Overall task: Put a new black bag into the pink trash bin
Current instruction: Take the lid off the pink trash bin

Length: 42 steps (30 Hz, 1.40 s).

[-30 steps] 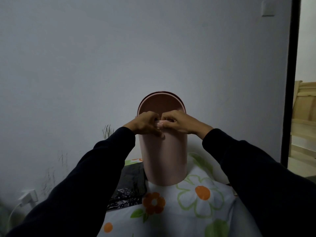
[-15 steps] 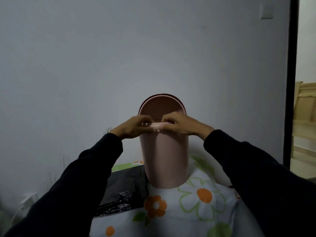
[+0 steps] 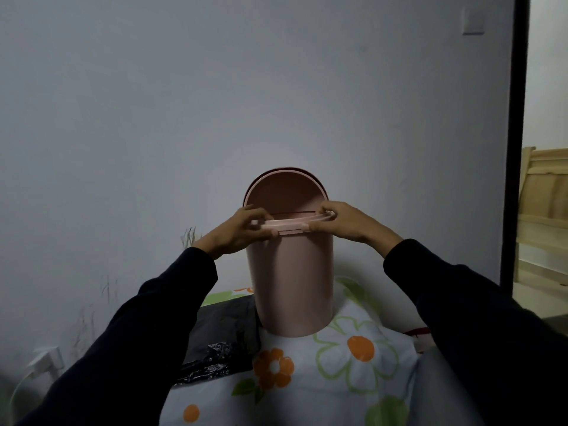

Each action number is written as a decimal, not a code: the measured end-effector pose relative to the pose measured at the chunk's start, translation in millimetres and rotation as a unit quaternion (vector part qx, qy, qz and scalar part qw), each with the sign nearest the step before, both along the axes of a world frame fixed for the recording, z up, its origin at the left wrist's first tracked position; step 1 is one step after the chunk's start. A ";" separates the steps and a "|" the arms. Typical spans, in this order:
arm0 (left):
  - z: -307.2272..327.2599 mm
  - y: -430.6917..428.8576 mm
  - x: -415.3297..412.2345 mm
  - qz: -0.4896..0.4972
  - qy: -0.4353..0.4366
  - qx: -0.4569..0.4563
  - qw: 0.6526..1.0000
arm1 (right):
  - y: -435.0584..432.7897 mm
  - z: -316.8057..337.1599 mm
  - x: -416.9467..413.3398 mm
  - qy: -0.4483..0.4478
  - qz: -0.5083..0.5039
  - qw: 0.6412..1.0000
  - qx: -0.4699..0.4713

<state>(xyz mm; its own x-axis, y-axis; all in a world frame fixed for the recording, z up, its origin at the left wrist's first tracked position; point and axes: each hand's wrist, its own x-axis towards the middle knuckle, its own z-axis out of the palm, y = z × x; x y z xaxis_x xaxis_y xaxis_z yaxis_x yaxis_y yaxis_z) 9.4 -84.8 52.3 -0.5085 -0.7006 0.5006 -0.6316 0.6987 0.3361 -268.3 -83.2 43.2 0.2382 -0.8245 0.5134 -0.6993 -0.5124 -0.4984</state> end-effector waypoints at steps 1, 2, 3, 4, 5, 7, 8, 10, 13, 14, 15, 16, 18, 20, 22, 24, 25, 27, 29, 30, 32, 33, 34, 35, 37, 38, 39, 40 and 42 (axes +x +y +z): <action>-3.5 0.0 0.1 0.005 0.014 0.021 1.000 | 1.5 -0.6 1.0 -0.008 0.001 1.000 0.005; -6.3 0.9 -0.1 0.011 0.032 0.037 0.999 | 2.5 -0.6 2.0 -0.014 -0.001 1.000 0.010; -8.4 2.5 -1.1 0.016 0.059 0.048 0.997 | 3.9 -0.8 3.0 -0.022 -0.001 1.000 0.012; -9.3 4.5 -1.9 0.029 0.089 0.055 0.994 | 5.1 -1.4 3.5 -0.032 0.001 0.999 0.013; -9.6 7.1 -2.7 0.049 0.119 0.064 0.990 | 6.5 -2.1 3.9 -0.044 0.005 0.999 0.016; -11.6 6.2 -0.3 0.084 0.176 0.104 0.975 | 9.3 -4.0 4.3 -0.070 0.017 0.997 0.026; -13.7 4.2 2.3 0.084 0.200 0.134 0.967 | 10.7 -4.8 4.6 -0.082 0.022 0.996 0.035; -18.0 2.0 6.6 0.060 0.227 0.191 0.953 | 12.7 -5.7 5.7 -0.099 0.026 0.993 0.052; -24.9 -1.1 9.0 0.062 0.217 0.201 0.953 | 12.0 -6.7 7.1 -0.111 0.027 0.992 0.053; -26.0 -0.5 8.8 0.064 0.213 0.192 0.956 | 11.4 -7.4 7.0 -0.116 0.029 0.992 0.050; -26.2 0.7 7.9 0.063 0.211 0.182 0.958 | 11.1 -7.9 6.8 -0.121 0.030 0.991 0.046; -26.0 1.8 7.3 0.062 0.210 0.173 0.960 | 11.3 -8.3 6.3 -0.125 0.032 0.991 0.043; -25.5 3.0 6.4 0.064 0.202 0.161 0.964 | 12.2 -8.1 5.9 -0.132 0.039 0.990 0.041; -25.4 3.0 6.2 0.075 0.188 0.144 0.968 | 13.5 -7.3 5.9 -0.139 0.044 0.988 0.046; -25.5 2.5 6.7 0.087 0.173 0.134 0.972 | 13.2 -7.4 6.2 -0.145 0.051 0.987 0.051; -26.1 3.2 7.0 0.091 0.170 0.129 0.973 | 14.0 -7.6 6.1 -0.151 0.055 0.985 0.055; -26.0 3.7 6.9 0.093 0.170 0.127 0.973 | 14.7 -7.7 5.9 -0.153 0.057 0.985 0.056; -25.1 5.8 6.6 0.097 0.165 0.120 0.974 | 14.9 -8.1 5.4 -0.157 0.059 0.984 0.055; -22.7 8.8 5.5 0.101 0.161 0.115 0.975 | 14.3 -7.7 5.2 -0.161 0.060 0.984 0.050; -21.8 9.7 5.5 0.103 0.161 0.110 0.975 | 14.1 -7.1 5.4 -0.161 0.061 0.984 0.046; -20.5 12.9 4.0 0.106 0.170 0.100 0.975 | 13.5 -5.4 6.3 -0.161 0.059 0.984 0.039; -19.9 14.9 3.3 0.107 0.181 0.094 0.973 | 13.7 -4.2 7.0 -0.163 0.059 0.984 0.037; -19.8 16.5 3.2 0.104 0.196 0.087 0.971 | 14.3 -3.0 8.2 -0.164 0.058 0.984 0.036; -19.7 18.4 3.1 0.099 0.213 0.082 0.969 | 14.9 -2.2 9.4 -0.164 0.058 0.984 0.035; -19.4 22.5 6.3 0.086 0.245 0.082 0.962 | 15.1 -1.5 12.9 -0.159 0.055 0.985 0.030; -19.3 23.0 8.5 0.082 0.257 0.089 0.959 | 15.5 -1.3 14.6 -0.154 0.052 0.986 0.026; -19.2 24.0 10.7 0.080 0.265 0.097 0.956 | 15.6 -1.3 16.5 -0.148 0.047 0.988 0.023; -18.9 25.7 13.8 0.077 0.270 0.103 0.954 | 16.2 -1.0 18.9 -0.141 0.042 0.989 0.019; -18.9 27.7 18.8 0.067 0.282 0.120 0.949 | 17.2 0.2 23.8 -0.130 0.036 0.991 0.012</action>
